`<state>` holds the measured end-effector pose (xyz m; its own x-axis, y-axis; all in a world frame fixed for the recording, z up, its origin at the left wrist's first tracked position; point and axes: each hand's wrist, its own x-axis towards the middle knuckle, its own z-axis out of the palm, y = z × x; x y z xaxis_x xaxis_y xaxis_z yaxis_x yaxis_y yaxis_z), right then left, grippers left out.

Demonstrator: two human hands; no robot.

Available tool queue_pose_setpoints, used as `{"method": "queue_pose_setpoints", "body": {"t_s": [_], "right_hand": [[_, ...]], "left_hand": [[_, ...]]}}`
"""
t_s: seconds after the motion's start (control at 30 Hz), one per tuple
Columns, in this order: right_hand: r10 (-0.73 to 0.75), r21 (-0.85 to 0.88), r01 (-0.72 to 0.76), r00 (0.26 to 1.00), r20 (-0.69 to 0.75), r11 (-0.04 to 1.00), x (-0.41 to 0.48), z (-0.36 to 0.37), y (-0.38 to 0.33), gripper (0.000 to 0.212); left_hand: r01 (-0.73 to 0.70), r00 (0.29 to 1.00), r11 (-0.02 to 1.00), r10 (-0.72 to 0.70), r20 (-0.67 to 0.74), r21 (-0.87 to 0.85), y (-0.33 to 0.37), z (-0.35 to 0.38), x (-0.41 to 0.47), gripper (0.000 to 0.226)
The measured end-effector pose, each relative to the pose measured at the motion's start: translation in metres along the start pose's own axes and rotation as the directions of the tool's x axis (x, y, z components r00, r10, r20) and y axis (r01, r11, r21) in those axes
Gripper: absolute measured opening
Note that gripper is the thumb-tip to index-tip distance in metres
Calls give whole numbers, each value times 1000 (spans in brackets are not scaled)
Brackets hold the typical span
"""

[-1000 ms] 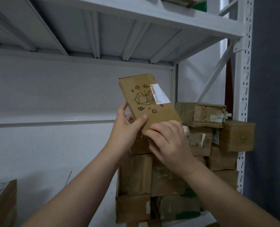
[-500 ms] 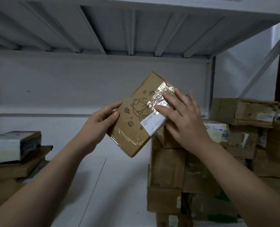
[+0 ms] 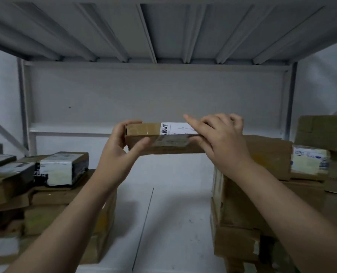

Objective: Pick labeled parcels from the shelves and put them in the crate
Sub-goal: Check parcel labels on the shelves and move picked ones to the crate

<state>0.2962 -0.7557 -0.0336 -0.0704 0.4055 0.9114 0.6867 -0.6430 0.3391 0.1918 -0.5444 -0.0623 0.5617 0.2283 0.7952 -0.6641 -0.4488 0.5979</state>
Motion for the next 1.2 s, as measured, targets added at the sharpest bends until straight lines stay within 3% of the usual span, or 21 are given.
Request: {"method": "queue_pose_setpoints", "body": {"t_s": [0.1,0.23,0.4,0.5,0.63,0.7,0.8,0.9,0.97,1.1,1.2], "right_hand": [[98,224,-105,994,45,969,7,9,-17,48],[334,493,-343,936,110,800,12,22,-32,33],[425,543,-440,891,163,715,3,41,-48,23],[429,561,-436,890,153,704,2,48,-56,21],[500,564,-527,838,221,635,2,51,-65,37],[573,590,-621,763,301,516,-1,52,-70,56],[673,584,-762,589,448,278,-11,58,-81,77],[581,562,-807,374,723,-179,-23,66,-103,79],[470,515,-778,326,820,-359,-30,73,-121,65],[421,495,-770,325,847,-402,-40,93,-151,37],[523,524,-823,354,776,-221,-39,104,-157,45]], "left_hand": [[63,987,997,-69,-144,-48,-5,-6,-1,26],[129,958,991,-133,-253,-35,-18,-17,1,22],[182,952,983,-183,-244,-26,-29,-28,-2,13],[203,949,977,-212,-232,-64,-34,-36,-3,24],[211,947,974,-224,-231,-80,-40,-43,-5,37],[215,935,972,-234,-267,-100,-45,-46,-6,30],[222,914,965,-257,-315,-143,-54,-46,-12,27],[167,927,978,-199,-317,-126,-58,-37,-30,30],[177,926,978,-204,-319,-114,-62,-29,-44,25],[235,912,972,-227,-341,-18,-83,-31,-72,21],[205,954,932,-122,-272,299,-94,-48,-89,24]]}}
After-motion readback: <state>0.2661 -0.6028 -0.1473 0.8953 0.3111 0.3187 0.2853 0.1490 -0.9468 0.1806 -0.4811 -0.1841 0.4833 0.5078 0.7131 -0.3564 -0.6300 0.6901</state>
